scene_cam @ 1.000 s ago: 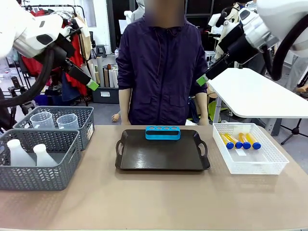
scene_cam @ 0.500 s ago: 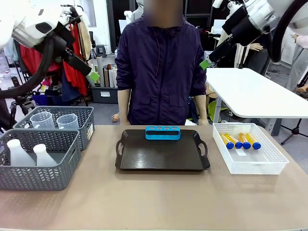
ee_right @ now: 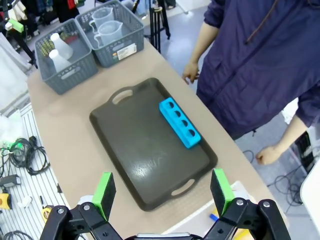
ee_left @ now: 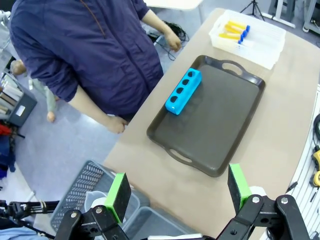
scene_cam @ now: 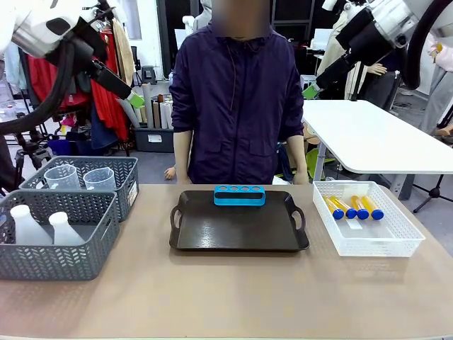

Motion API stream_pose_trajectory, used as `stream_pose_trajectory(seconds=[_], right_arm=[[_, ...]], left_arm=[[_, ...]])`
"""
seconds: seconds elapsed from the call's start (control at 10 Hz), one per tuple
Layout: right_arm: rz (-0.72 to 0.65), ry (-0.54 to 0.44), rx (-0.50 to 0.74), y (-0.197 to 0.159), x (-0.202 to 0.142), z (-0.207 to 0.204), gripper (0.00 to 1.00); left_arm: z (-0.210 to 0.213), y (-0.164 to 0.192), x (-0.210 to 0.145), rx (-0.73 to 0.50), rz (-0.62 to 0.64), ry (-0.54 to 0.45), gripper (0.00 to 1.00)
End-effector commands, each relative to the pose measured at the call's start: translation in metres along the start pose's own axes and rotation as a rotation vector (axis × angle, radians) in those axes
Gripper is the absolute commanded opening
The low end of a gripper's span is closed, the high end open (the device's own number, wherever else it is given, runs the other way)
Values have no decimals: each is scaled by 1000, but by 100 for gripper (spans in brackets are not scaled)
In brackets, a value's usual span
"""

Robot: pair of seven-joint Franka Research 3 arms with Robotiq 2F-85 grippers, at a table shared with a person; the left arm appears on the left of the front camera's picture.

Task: Prepare the laboratory tools.
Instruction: Pick up one Large Measuring Cup and place it on the Handle tray.

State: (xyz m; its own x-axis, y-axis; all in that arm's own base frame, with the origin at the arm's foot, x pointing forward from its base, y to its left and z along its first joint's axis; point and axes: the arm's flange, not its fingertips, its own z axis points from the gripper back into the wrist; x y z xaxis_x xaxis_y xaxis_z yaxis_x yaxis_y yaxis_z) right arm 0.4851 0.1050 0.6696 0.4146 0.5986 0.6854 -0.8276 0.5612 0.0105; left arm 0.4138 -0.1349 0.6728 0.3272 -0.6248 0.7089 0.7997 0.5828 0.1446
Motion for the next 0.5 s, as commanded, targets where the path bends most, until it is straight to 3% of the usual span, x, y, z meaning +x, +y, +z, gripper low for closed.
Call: stream_pose_trajectory(seconds=[0.0, 0.4], right_arm=[[21, -30, 28, -6, 2, 2, 100], [0, 0, 0, 0, 0, 0, 100]], left_arm=[[-5, 9, -5, -42, 7, 1, 100], [0, 0, 0, 0, 0, 0, 100]])
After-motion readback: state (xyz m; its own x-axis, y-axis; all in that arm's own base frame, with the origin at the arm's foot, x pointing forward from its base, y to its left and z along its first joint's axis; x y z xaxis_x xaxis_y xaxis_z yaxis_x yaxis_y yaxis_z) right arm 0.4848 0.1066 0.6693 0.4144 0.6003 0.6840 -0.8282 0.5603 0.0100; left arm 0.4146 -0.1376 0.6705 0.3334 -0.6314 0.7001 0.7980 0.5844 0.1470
